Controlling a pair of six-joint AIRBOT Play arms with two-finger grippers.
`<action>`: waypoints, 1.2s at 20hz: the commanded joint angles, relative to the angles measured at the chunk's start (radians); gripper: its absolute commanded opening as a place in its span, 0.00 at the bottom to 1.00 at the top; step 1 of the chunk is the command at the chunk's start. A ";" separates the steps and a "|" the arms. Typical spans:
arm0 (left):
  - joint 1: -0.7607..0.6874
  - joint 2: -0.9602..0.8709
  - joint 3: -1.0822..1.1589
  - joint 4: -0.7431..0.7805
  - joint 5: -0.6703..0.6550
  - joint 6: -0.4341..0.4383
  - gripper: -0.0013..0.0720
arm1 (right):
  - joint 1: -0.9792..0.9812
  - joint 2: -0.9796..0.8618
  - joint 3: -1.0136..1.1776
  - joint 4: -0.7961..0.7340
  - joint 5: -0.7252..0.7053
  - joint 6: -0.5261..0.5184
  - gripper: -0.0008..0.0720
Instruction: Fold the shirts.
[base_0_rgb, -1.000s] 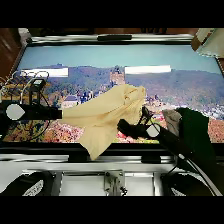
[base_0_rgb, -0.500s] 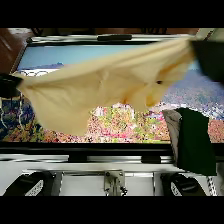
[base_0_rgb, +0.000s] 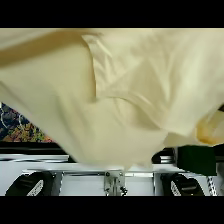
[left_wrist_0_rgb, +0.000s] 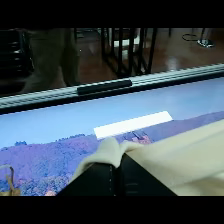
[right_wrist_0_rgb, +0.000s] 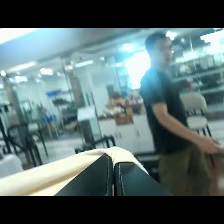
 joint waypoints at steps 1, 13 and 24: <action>0.001 -0.069 0.005 0.119 0.020 0.007 0.06 | -0.003 -0.084 0.013 -0.122 0.239 0.002 0.11; 0.001 -0.812 -0.208 -0.055 0.288 0.002 0.06 | -0.003 -0.859 -0.135 -0.064 0.072 0.169 0.11; 0.060 -1.047 -0.117 -0.153 0.049 -0.056 0.76 | -0.002 -1.067 -0.124 0.218 0.070 0.106 0.71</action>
